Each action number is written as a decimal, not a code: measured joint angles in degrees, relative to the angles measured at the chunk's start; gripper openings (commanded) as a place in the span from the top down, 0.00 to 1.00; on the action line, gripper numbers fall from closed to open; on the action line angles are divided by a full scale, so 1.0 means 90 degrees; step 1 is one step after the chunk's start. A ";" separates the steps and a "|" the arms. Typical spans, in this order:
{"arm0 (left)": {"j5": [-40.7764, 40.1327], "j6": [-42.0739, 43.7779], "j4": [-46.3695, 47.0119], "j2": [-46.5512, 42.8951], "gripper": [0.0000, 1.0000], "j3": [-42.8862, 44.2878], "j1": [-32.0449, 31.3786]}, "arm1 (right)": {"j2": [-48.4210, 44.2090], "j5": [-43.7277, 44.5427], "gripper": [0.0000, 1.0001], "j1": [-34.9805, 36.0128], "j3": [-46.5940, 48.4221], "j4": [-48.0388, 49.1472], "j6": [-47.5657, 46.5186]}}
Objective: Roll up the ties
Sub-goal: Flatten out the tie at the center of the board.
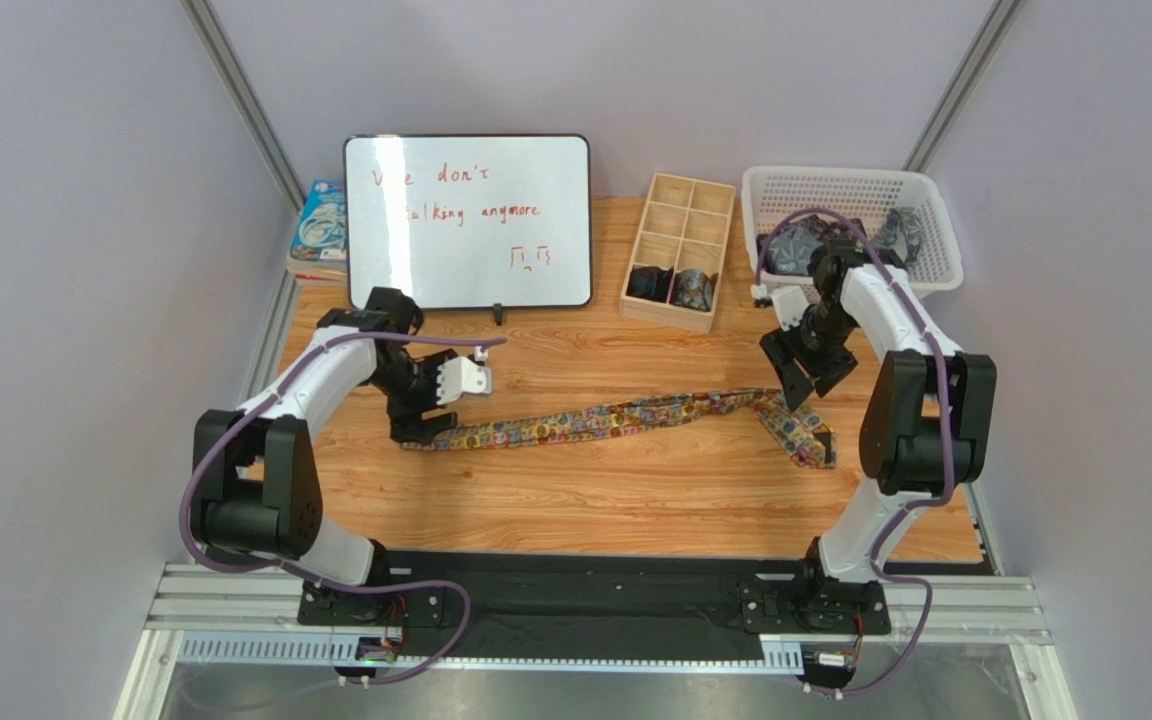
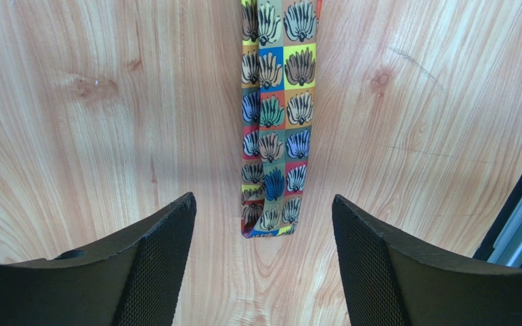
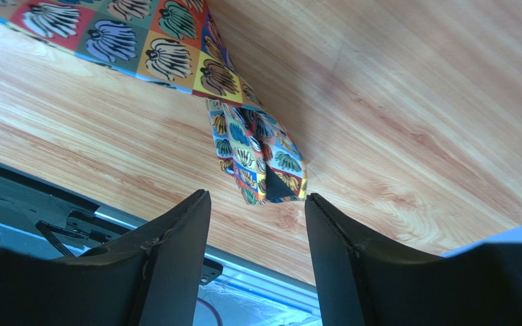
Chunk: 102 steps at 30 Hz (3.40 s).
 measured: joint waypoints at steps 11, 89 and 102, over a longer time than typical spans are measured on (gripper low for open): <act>-0.0372 -0.0568 0.0687 -0.0032 0.37 -0.0639 0.0005 | 0.1090 0.1117 0.87 0.0131 -0.0481 0.0899 0.0192; 0.1236 -0.4692 -0.0041 0.2344 0.57 0.1481 0.2244 | 0.0925 -0.0393 0.95 -0.1659 -0.0911 0.1095 0.1302; 0.1360 -0.4753 -0.0396 0.2552 1.00 0.1593 0.2244 | 0.0954 0.0005 1.00 -0.1659 -0.0799 0.0699 0.0877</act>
